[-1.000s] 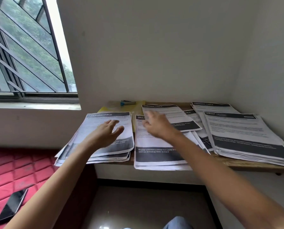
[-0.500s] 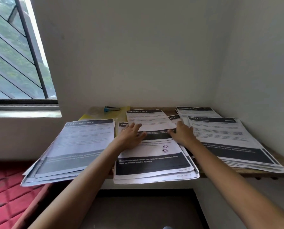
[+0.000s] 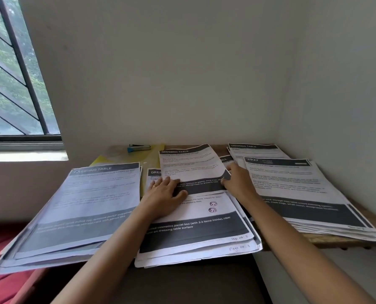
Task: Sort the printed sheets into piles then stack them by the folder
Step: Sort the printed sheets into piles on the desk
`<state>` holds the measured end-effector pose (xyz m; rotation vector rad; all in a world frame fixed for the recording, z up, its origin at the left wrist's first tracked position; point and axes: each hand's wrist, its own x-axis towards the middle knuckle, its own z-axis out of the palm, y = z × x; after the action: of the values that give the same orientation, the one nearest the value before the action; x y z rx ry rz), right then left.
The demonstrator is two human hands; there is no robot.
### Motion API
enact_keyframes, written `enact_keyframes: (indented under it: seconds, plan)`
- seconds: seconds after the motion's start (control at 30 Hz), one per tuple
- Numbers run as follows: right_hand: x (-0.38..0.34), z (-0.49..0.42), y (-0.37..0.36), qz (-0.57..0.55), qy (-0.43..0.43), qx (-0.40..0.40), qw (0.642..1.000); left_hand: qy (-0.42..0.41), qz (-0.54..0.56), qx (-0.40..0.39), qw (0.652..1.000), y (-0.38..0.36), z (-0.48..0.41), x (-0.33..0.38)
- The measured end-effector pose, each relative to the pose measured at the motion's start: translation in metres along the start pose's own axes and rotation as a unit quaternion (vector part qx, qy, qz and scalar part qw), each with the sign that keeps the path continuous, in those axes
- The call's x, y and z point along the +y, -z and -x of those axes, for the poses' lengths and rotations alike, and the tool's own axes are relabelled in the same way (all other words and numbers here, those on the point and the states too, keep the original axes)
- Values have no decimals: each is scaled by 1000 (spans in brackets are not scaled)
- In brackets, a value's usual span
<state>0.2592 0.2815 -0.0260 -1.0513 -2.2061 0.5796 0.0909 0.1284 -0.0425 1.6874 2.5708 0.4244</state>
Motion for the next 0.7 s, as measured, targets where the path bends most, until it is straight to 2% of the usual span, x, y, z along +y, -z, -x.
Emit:
enact_keyframes:
  seconds: [0.7]
  plan:
    - [2, 0, 3, -57, -19, -10, 998, 5, 10, -12, 1000, -1, -1, -3]
